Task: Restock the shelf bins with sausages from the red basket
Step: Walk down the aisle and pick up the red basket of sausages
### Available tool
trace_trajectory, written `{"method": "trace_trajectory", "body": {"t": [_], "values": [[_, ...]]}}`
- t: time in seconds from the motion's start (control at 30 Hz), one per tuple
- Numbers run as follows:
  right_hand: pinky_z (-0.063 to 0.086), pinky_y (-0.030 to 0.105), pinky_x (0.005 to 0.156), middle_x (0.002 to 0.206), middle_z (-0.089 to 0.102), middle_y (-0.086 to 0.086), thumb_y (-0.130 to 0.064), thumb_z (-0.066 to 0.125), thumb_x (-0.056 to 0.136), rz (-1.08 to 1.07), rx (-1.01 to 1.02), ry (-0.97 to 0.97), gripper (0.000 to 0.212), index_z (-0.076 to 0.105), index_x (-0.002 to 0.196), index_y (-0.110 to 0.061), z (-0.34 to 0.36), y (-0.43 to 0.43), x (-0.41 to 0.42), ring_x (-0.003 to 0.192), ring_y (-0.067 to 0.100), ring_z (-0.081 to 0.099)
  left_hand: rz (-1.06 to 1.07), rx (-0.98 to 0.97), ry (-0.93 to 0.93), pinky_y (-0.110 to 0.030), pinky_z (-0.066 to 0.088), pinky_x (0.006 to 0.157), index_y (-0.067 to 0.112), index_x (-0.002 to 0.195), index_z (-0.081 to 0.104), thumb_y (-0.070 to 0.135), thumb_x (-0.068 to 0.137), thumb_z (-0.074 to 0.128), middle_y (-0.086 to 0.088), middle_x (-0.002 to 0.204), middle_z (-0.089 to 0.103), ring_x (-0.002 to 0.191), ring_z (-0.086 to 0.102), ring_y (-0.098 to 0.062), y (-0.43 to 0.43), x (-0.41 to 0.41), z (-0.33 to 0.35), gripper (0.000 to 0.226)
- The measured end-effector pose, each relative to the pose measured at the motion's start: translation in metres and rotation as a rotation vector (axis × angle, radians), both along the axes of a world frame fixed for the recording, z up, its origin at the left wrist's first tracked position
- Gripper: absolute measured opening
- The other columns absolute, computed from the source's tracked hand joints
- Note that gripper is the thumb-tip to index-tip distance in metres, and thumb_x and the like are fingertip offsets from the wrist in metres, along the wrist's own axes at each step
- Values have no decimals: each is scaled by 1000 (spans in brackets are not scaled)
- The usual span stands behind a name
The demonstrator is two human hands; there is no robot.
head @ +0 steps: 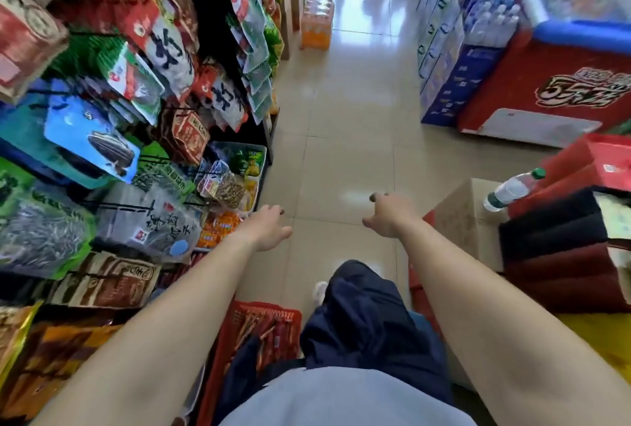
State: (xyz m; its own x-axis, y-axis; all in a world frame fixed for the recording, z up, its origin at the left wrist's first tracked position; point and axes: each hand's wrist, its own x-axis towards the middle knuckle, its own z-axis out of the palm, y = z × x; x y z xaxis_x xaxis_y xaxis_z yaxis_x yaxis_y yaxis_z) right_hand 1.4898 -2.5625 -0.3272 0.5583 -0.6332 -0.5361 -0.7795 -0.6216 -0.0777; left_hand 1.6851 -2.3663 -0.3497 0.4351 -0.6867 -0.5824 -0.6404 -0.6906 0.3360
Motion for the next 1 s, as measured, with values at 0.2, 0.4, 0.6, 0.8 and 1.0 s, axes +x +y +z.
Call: {"method": "trace_trajectory", "body": {"t": [0.2,0.4,0.6,0.8,1.0], "values": [[44,41,101,144,48,11,-45,59,90,101,18,11,66,41,148,-18,-25,-89,111,131,32,45,156,13,5,-41,38,107,14,151,35,43,94,56,-14,153,37,137,41,-32,-66,90,-13,68],[45,42,102,139,51,15,-47,58,90,339,64,46,62,46,142,-14,-48,-182,254,128,36,46,435,41,49,-45,47,101,17,149,39,44,91,57,-11,148,43,124,54,-31,-130,187,-28,66],[48,45,97,136,53,17,-49,57,91,592,100,54,62,47,141,-14,-49,-198,364,125,38,48,620,73,95,-39,36,109,14,149,40,44,93,57,-13,154,36,139,39,-31,-148,218,-33,66],[50,46,95,135,54,14,-52,57,86,847,109,100,64,49,139,-17,-50,-156,406,123,38,49,823,86,116,-38,41,105,13,149,41,46,96,51,-14,152,41,134,45,-31,-115,209,-36,63],[47,45,95,137,51,12,-45,57,88,1011,82,119,58,49,138,-17,-34,-85,414,127,36,46,981,45,83,-37,45,100,13,145,43,58,92,54,-12,147,47,128,51,-29,-61,175,-29,70]]}}
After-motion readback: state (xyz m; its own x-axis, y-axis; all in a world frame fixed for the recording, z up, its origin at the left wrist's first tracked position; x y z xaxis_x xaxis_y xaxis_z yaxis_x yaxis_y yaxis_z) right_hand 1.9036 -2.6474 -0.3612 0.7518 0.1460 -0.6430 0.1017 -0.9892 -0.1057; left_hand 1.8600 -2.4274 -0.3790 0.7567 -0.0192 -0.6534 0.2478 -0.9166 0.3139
